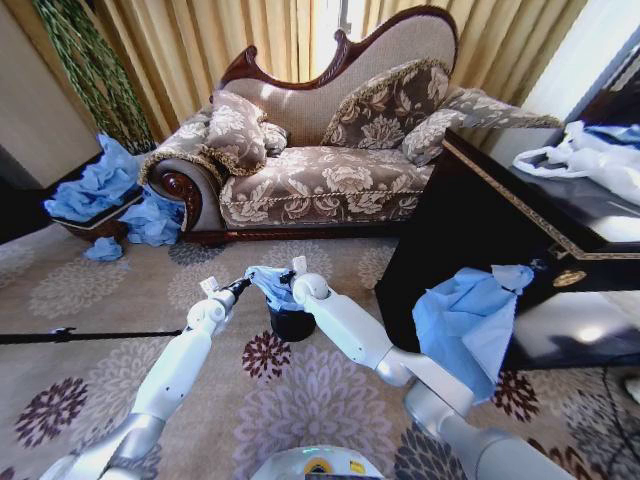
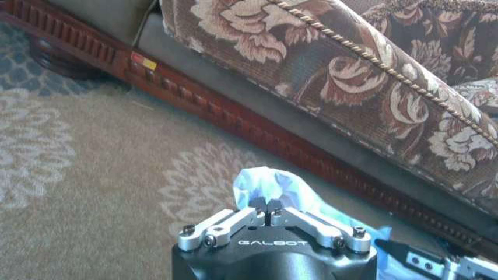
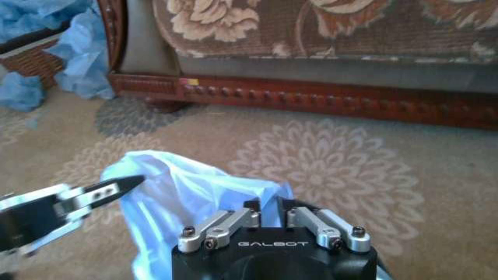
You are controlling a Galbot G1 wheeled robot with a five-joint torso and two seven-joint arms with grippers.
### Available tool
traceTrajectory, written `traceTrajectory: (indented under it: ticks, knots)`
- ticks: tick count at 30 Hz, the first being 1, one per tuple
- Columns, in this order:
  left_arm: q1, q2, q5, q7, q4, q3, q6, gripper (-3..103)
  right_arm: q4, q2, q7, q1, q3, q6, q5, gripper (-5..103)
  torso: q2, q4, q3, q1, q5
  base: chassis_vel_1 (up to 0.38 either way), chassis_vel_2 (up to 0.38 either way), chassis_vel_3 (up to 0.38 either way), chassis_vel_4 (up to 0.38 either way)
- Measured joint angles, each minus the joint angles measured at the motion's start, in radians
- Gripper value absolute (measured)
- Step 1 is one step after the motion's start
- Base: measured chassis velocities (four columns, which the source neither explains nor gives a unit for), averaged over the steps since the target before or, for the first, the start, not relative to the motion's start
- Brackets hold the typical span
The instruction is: Place a garbage bag over the trash bin.
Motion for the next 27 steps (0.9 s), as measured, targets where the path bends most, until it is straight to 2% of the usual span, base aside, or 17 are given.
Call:
traceTrajectory:
  ticks: [1, 3, 4, 18, 27]
  knots:
    - [0.000, 0.000, 0.000, 0.000, 0.000, 0.000, 0.000, 0, 0.000, 0.000, 0.000, 0.000, 0.000, 0.000, 0.000, 12, 0.000, 0.0000, 0.000, 0.000, 0.0000, 0.000, 0.000, 0.000, 0.000]
    - [0.006, 0.000, 0.000, 0.000, -0.006, -0.002, 0.000, 0, -0.014, 0.002, -0.002, 0.004, 0.004, 0.012, -0.014, 3, 0.000, 0.0000, 0.000, 0.000, 0.0000, 0.000, 0.000, 0.000, 0.000]
    - [0.007, 0.000, 0.000, 0.000, -0.008, -0.003, 0.000, 0, -0.017, 0.003, -0.003, 0.006, 0.005, 0.014, -0.016, 1, 0.000, 0.0000, 0.000, 0.000, 0.0000, 0.000, 0.000, 0.000, 0.000]
    - [0.018, 0.009, 0.000, 0.000, -0.044, -0.006, 0.000, 0, -0.105, 0.023, -0.010, 0.046, 0.046, 0.066, -0.061, 0, 0.000, 0.0000, 0.000, 0.000, 0.0000, 0.000, 0.000, 0.000, 0.000]
    - [-0.002, 0.007, 0.002, 0.000, -0.078, 0.009, 0.000, 0, -0.215, 0.024, -0.080, 0.107, 0.084, 0.108, -0.146, 0, 0.000, 0.0001, 0.000, 0.000, 0.0000, 0.000, 0.000, 0.000, 0.000]
